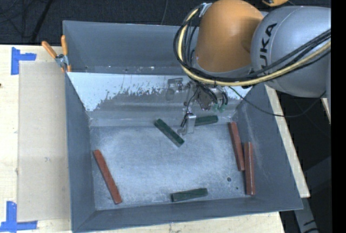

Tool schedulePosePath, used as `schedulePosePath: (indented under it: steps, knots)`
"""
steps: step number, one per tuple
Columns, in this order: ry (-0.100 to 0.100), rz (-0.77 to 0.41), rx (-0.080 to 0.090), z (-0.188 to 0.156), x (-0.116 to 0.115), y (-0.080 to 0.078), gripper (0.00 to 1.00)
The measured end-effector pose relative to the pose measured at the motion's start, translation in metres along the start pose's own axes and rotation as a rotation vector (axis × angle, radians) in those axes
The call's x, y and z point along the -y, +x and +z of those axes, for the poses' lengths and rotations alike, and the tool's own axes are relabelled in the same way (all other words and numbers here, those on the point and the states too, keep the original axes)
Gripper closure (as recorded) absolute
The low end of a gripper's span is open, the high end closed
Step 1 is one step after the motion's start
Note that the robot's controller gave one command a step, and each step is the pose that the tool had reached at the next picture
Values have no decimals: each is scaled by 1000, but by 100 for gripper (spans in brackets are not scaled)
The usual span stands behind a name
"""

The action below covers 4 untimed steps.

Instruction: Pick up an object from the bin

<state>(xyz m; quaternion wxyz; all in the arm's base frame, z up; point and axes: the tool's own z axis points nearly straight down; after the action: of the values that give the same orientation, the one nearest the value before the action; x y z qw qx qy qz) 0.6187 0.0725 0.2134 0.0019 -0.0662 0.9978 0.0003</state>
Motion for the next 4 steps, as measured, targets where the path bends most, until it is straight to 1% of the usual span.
schedulePosePath:
  steps: [1, 2, 3, 4]
  knots:
    - [1, -40, -2, 42, -3, 3, 0]
    - [-1, -30, 1, 94, 10, 19, 0]
    - [0, 200, 2, 140, 10, -4, 100]
    - [1, 199, -2, 142, 10, -3, 0]
